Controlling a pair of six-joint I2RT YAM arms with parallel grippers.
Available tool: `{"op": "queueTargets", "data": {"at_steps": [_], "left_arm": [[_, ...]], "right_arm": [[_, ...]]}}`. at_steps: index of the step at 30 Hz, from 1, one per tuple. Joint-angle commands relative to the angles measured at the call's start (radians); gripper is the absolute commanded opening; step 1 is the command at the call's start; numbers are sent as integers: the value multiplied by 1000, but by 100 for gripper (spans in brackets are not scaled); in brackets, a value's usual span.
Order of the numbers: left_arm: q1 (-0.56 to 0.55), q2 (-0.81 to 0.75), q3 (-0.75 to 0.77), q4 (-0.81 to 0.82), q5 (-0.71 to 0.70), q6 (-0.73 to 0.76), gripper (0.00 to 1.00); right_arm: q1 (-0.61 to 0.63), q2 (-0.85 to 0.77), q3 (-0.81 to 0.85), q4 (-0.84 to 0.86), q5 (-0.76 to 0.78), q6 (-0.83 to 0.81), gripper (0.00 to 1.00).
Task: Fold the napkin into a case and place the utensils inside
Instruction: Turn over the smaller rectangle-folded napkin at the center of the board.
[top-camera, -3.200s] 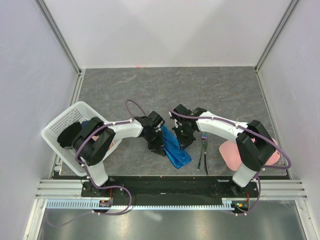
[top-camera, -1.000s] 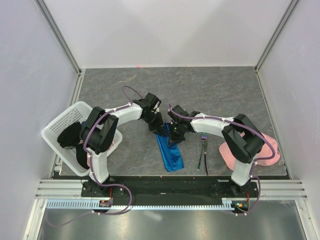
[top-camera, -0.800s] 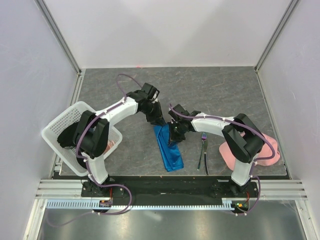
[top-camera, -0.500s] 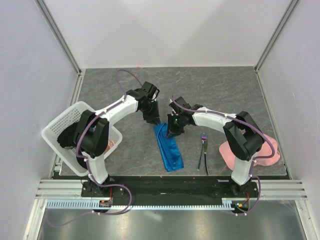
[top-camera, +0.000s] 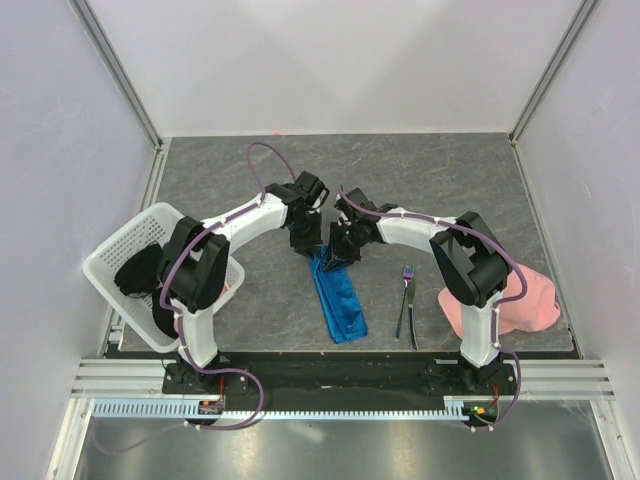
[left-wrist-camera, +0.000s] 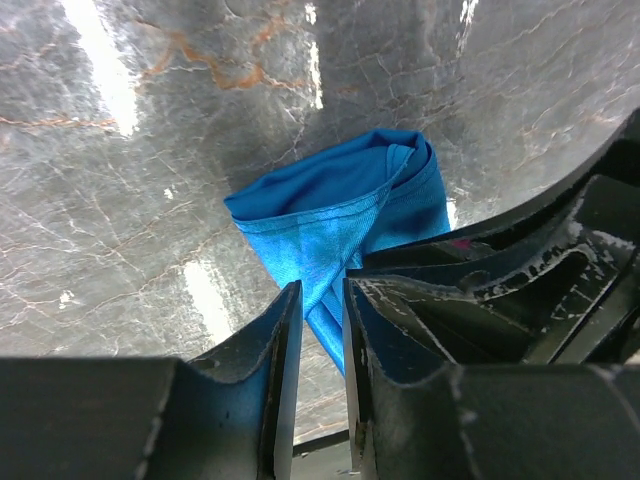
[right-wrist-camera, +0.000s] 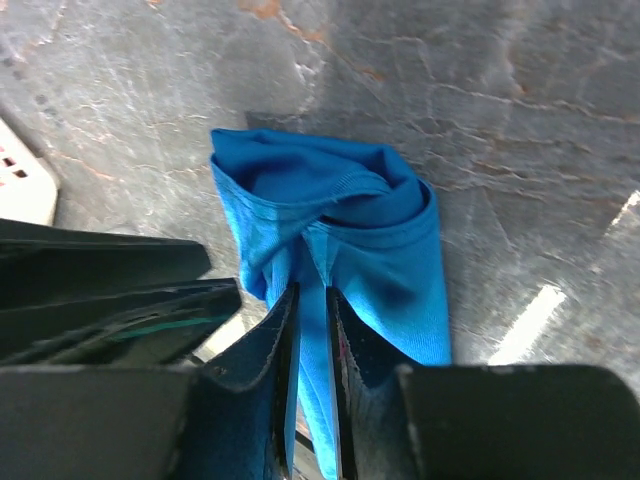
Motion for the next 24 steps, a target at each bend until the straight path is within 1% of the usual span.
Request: {"op": "queueTargets", "data": {"at_steps": [1, 8, 11, 13, 16, 19, 20, 24], "left_arm": [[-6, 19, 42, -17, -34, 52, 30], [-9, 37, 48, -17, -10, 48, 29], [-9, 49, 49, -17, -10, 48, 24], [-9, 65, 59, -17, -7, 51, 20], [-9, 79, 71, -19, 10, 52, 17], [-9, 85, 77, -16, 30, 48, 17], [-9, 88, 77, -16, 38, 46, 15], [-9, 98, 68, -11, 58, 36, 10]], "right_arm": [[-7, 14, 46, 41, -26, 20, 23], [-14, 22, 54, 49, -21, 24, 24], [-14, 34, 54, 53, -29, 25, 22], [-18, 42, 51, 61, -31, 30, 21], [-14, 54, 53, 69, -32, 31, 18], [-16, 69, 53, 84, -34, 40, 14], [-14, 75, 54, 95, -34, 45, 13], [-16, 102, 31, 154, -55, 97, 2]]}}
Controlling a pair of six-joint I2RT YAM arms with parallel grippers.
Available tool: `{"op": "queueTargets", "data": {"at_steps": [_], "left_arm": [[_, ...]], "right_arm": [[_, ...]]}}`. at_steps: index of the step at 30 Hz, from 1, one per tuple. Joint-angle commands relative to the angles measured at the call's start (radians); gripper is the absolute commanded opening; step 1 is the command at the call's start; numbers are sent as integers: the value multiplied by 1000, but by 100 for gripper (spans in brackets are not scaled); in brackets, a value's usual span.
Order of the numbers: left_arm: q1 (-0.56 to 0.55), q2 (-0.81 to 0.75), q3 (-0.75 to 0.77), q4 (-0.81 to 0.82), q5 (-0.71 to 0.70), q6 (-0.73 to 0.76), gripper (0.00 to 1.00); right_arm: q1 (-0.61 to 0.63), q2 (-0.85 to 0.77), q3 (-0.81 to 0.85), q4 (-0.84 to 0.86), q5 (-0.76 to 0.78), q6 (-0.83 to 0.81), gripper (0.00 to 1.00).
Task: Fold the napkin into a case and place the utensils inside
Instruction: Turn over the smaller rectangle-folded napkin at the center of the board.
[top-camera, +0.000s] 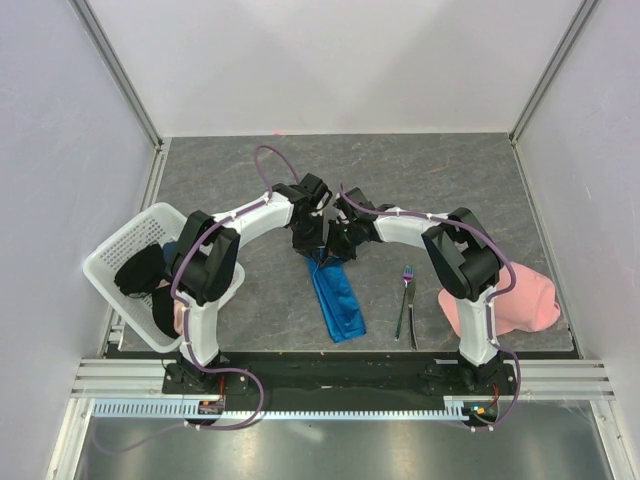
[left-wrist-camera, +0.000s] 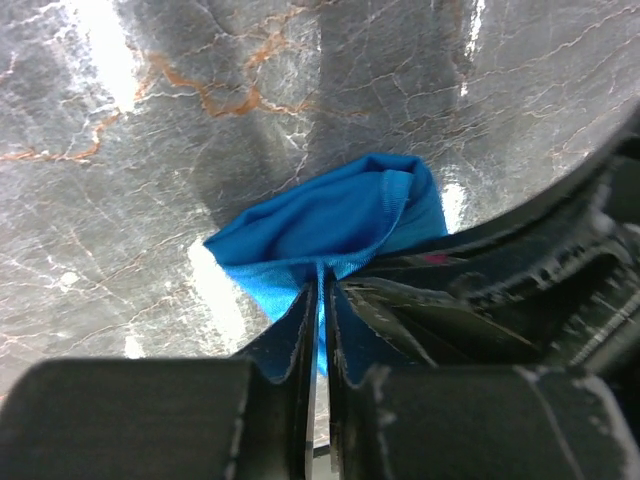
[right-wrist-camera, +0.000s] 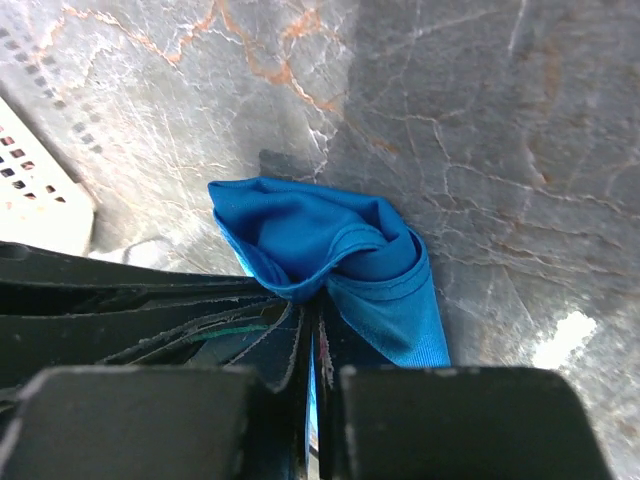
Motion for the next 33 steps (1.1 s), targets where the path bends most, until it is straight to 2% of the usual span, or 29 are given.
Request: {"op": "queueTargets", "data": {"at_steps": [1, 4, 8, 13, 16, 20, 23, 27, 33], "left_arm": [[-3, 16, 23, 7, 42, 22, 9], [-3, 23, 12, 7, 37, 16, 8], [16, -17, 4, 4, 43, 4, 8], [98, -133, 1, -27, 67, -48, 10], [157, -207, -12, -39, 89, -56, 12], [215, -286, -57, -62, 109, -62, 13], [250, -344, -103, -74, 137, -62, 13], [274, -401, -150, -77, 139, -62, 13], [280, -447, -206, -79, 146, -62, 13]], "right_arm": [[-3, 31, 3, 86, -5, 59, 2], [-10, -2, -14, 74, -7, 35, 2], [-10, -68, 7, -50, 15, -41, 13], [7, -125, 78, -207, 71, -128, 22], [32, -134, 106, -294, 110, -171, 31], [87, -117, 152, -418, 205, -221, 48], [128, -122, 158, -432, 248, -214, 57], [173, -104, 185, -459, 294, -211, 62], [219, -58, 230, -494, 340, -223, 63]]}}
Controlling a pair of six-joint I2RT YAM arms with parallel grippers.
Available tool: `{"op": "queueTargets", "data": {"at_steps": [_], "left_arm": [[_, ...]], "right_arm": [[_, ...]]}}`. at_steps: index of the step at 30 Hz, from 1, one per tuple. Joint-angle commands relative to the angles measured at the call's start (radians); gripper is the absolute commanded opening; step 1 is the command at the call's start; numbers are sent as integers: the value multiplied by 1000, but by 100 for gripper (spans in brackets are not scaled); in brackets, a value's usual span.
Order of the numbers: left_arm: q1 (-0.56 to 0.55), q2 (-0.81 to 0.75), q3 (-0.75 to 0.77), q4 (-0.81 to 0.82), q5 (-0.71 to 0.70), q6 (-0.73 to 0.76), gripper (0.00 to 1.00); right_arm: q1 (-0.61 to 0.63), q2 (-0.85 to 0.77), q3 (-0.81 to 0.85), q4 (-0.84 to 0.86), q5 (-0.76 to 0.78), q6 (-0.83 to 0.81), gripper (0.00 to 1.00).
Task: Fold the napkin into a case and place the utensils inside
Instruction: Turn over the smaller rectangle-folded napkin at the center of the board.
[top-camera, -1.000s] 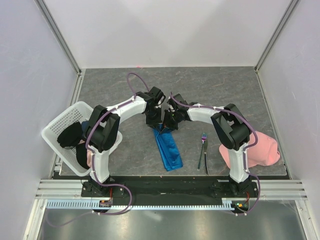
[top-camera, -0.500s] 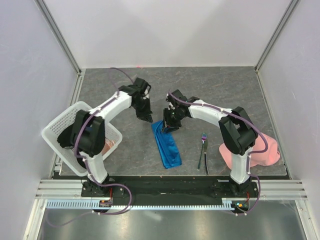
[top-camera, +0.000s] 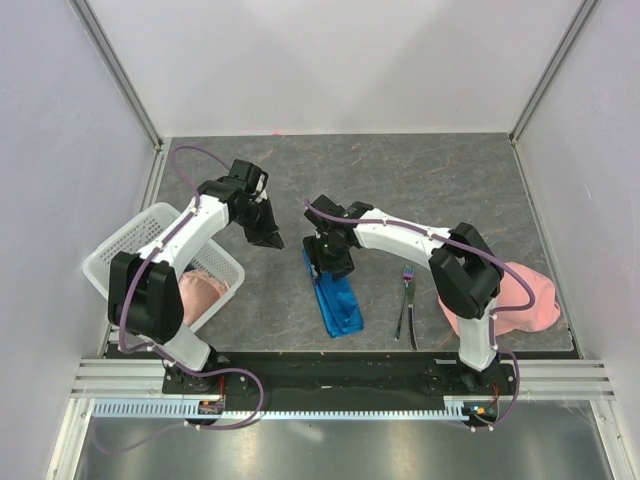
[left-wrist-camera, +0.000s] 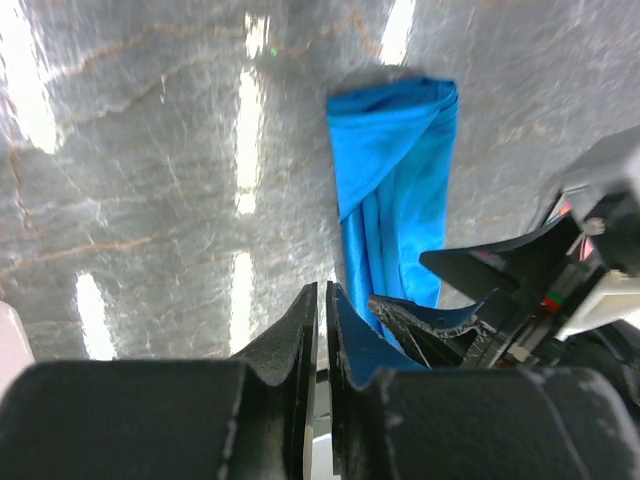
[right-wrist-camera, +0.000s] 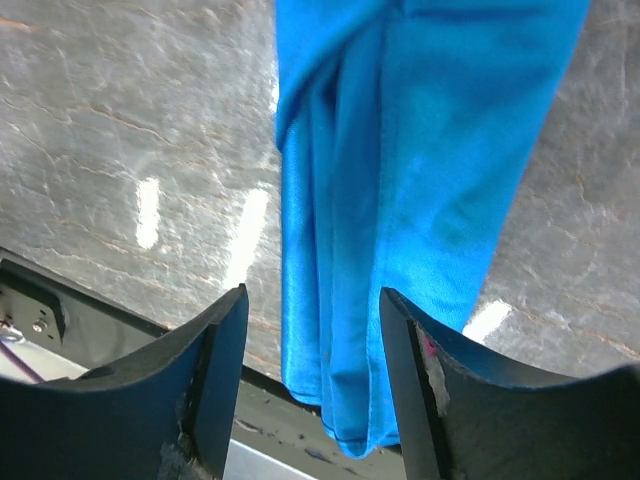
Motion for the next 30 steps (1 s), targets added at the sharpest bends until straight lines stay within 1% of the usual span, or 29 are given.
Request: {"op": "queueTargets", "data": {"at_steps": [1, 13, 17, 21, 24, 27, 28, 30], "left_arm": [[10, -60, -28, -16, 36, -26, 13], [10, -100, -61, -16, 35, -19, 13], [17, -109, -62, -16, 29, -16, 13], [22, -114, -71, -17, 32, -19, 13], [22, -123, -87, -16, 29, -21, 13], [23, -134, -102, -14, 24, -22, 13], [23, -135, -105, -14, 23, -22, 13], [26, -138, -117, -16, 21, -24, 13]], "right_arm": [[19, 37, 60, -43, 73, -18, 63], [101, 141, 117, -81, 200, -1, 64], [141, 181, 153, -167, 339, 59, 63], [170, 187, 137, -187, 403, 82, 63], [184, 202, 129, -193, 436, 87, 58], [190, 216, 141, -195, 459, 78, 48], [190, 219, 153, -198, 466, 73, 40], [190, 224, 173, -203, 475, 62, 30]]}}
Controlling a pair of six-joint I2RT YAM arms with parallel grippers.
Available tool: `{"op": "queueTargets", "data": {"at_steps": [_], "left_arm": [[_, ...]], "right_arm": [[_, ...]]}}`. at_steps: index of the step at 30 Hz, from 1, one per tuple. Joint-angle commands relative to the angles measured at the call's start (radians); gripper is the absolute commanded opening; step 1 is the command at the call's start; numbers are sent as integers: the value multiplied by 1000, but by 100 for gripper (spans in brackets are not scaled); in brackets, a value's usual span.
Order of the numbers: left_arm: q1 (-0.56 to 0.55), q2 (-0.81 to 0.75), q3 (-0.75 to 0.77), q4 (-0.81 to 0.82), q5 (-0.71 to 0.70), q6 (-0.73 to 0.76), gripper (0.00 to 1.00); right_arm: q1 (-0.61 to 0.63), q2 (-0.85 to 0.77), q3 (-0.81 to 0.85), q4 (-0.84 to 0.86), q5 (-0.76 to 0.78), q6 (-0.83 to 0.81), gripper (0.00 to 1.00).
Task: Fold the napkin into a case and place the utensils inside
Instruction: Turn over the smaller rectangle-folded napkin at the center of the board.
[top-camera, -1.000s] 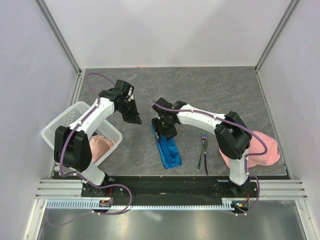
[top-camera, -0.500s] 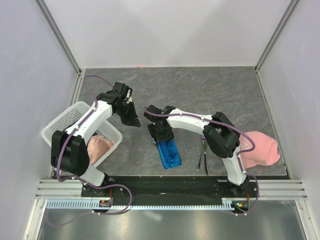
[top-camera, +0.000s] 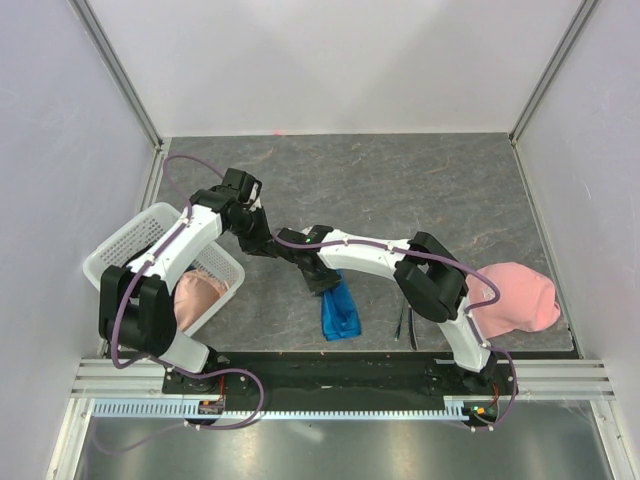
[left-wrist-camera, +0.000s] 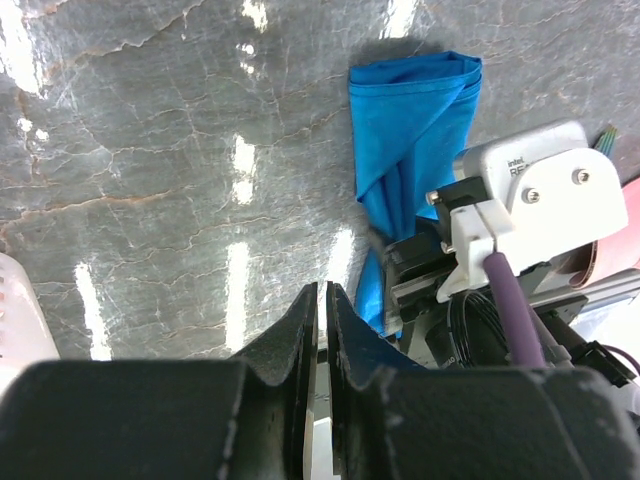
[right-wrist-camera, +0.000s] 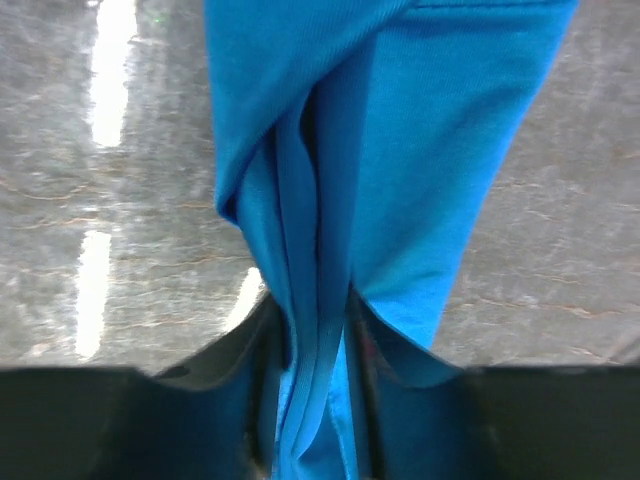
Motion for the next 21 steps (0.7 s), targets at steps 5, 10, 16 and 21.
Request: {"op": "queueTargets", "data": {"at_steps": [5, 10, 16, 21], "left_arm": [[12, -68, -50, -2, 5, -24, 13], [14, -100, -78, -26, -1, -16, 13], [15, -143, -85, -80, -32, -14, 13], [14, -191, -84, -114, -54, -19, 13]], "right_arm": [[-2, 36, 123, -52, 26, -54, 3], [-34, -51, 146, 49, -178, -113, 0], [-129, -140, -22, 373, -646, -30, 0], [-175, -148, -237, 747, -929, 108, 0]]}}
